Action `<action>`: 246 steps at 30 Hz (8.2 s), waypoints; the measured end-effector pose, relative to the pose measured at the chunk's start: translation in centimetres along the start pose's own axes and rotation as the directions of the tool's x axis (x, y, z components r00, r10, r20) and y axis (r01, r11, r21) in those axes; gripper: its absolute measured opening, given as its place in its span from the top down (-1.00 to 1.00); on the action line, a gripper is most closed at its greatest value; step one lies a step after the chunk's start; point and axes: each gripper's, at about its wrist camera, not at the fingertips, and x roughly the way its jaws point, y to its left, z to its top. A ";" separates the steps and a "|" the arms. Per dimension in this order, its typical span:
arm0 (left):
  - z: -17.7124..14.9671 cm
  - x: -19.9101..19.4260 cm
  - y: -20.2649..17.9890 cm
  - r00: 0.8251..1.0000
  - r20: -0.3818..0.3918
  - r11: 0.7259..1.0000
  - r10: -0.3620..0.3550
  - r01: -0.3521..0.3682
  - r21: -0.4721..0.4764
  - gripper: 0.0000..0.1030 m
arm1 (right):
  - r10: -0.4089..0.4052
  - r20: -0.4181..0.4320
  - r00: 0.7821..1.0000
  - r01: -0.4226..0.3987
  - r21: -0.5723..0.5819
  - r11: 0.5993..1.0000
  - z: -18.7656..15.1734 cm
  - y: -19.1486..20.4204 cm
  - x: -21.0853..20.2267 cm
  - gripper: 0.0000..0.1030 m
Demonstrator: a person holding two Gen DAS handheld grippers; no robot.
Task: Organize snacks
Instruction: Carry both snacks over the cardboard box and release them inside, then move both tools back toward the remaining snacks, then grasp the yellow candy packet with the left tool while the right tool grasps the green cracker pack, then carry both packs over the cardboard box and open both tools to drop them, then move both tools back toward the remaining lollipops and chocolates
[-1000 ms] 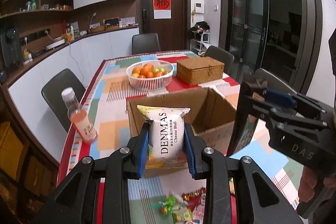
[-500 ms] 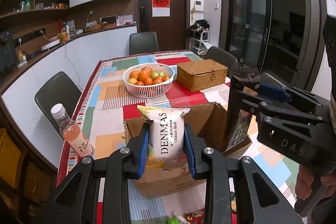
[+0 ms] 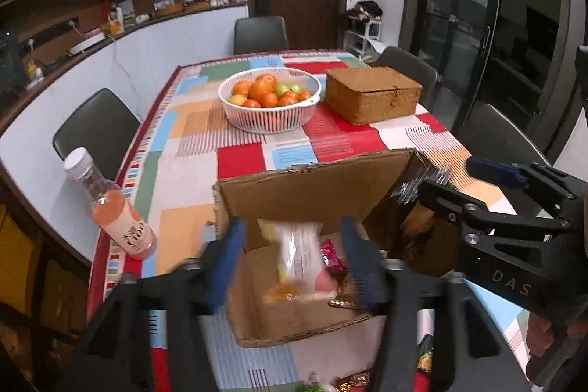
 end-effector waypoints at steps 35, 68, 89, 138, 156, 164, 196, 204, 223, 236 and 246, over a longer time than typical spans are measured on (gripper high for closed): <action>-14.4 -9.7 -2.4 0.997 -0.058 0.999 -0.050 0.049 -0.023 -0.34 | 0.019 0.020 1.000 -0.018 -0.051 0.999 -12.4 0.9 -9.4 -0.37; -21.1 0.0 -3.3 0.941 -0.331 0.998 -0.065 0.060 -0.025 -0.10 | -0.056 -0.363 0.930 0.047 -0.031 0.998 -21.5 -1.5 -1.0 -0.37; -21.1 2.2 -3.2 0.932 -0.346 0.994 -0.108 0.089 -0.070 0.35 | -0.004 -0.381 0.924 0.006 0.003 1.000 -21.7 -2.2 2.1 -0.36; -10.8 -9.0 -2.4 0.994 0.077 0.997 -0.080 0.079 0.017 0.37 | 0.117 0.024 0.993 -0.118 0.022 0.993 -11.9 0.3 -8.0 0.12; -3.7 -8.1 -0.2 0.983 0.178 0.999 -0.043 0.044 -0.001 0.37 | 0.166 0.101 0.981 -0.170 0.028 0.985 -4.9 0.3 -6.0 0.12; -1.2 -5.6 1.0 0.988 0.145 0.997 -0.059 0.064 -0.032 0.37 | 0.146 0.083 0.986 -0.148 0.007 0.989 -1.9 0.3 -3.7 0.12; -3.4 -8.5 0.1 0.988 0.151 0.999 0.035 -0.038 0.021 -0.06 | 0.169 0.088 0.982 -0.166 -0.040 0.985 -3.2 1.6 -5.1 -0.15; -6.3 -11.2 0.3 0.986 0.164 0.999 0.036 -0.040 0.017 -0.10 | 0.216 0.100 0.971 -0.205 -0.109 0.973 -5.8 3.4 -7.6 -0.15; -14.7 -9.8 0.6 1.000 -0.020 1.000 0.005 -0.005 0.004 -0.10 | 0.221 -0.044 0.974 -0.225 -0.222 0.949 -11.8 6.0 -6.6 -0.15; -18.5 -5.5 0.3 0.987 -0.155 0.999 -0.042 0.043 0.003 -0.09 | 0.193 -0.223 0.955 -0.248 -0.249 0.936 -15.6 6.3 -2.8 -0.15; -20.1 -1.5 1.1 0.969 -0.232 0.996 -0.089 0.083 -0.035 -0.07 | 0.154 -0.304 0.940 -0.246 -0.293 0.924 -16.7 6.7 0.7 -0.15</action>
